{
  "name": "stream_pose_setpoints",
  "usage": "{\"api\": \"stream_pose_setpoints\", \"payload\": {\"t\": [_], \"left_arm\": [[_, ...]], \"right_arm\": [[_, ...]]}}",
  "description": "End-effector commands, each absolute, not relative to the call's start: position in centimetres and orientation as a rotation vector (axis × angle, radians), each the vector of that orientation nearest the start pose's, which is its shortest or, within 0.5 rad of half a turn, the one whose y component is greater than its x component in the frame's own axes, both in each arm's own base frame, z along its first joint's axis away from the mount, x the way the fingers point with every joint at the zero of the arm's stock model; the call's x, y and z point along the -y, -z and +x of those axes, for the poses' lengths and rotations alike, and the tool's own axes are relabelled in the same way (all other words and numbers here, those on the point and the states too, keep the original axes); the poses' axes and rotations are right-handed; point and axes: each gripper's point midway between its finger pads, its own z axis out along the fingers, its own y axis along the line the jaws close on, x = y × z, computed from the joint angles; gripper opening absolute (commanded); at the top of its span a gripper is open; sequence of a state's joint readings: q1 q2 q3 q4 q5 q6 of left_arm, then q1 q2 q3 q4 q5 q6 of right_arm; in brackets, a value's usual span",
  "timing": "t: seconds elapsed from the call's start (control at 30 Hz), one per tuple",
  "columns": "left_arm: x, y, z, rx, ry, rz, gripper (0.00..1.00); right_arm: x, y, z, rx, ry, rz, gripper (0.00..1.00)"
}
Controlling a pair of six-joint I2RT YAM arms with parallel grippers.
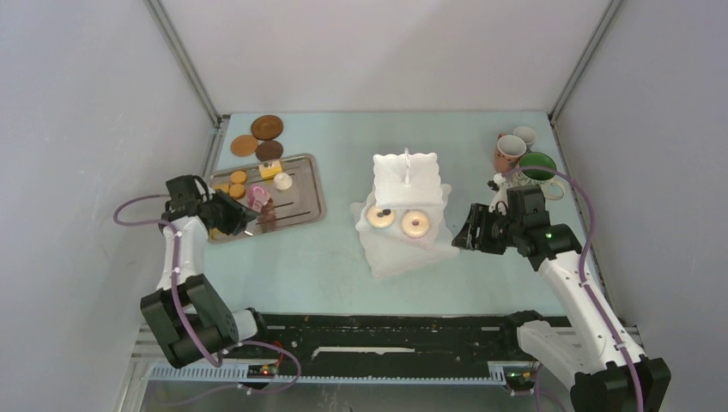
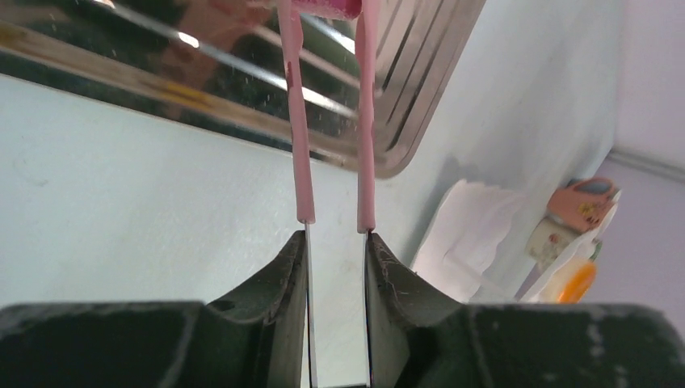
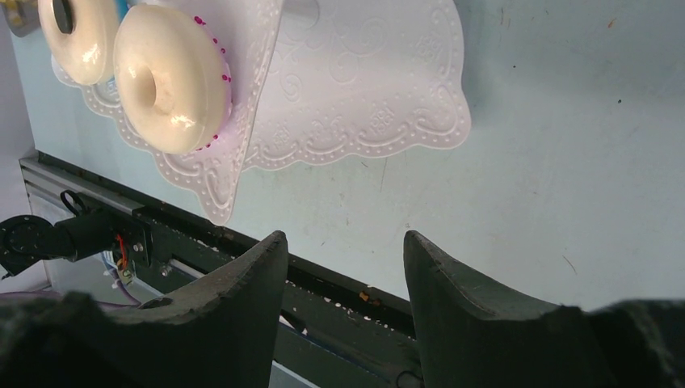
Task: Serve the afternoon tea
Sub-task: Place the desert on the desert table.
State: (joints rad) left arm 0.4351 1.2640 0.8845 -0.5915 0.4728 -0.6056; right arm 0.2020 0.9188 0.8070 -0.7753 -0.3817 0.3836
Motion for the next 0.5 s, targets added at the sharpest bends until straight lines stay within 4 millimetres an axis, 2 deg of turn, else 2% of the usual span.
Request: {"api": "stream_pose_setpoints", "payload": {"t": [0.0, 0.17, 0.3, 0.47], "left_arm": [[0.0, -14.2, 27.8, -2.354, 0.718, -0.864, 0.03], [5.1, -15.2, 25.5, -2.408, 0.854, -0.598, 0.05], [7.8, -15.0, 24.1, -2.405, 0.974, -0.52, 0.05], [11.0, -15.2, 23.4, -2.406, 1.099, -0.396, 0.06]], "right_arm": [[-12.8, -17.4, 21.3, -2.425, -0.739, 0.002, 0.58], [-12.7, -17.3, 21.3, -2.427, -0.73, 0.001, 0.58], [-12.7, -17.4, 21.3, -2.423, -0.728, 0.002, 0.58], [-12.6, -17.4, 21.3, -2.419, -0.72, 0.007, 0.58]]}}
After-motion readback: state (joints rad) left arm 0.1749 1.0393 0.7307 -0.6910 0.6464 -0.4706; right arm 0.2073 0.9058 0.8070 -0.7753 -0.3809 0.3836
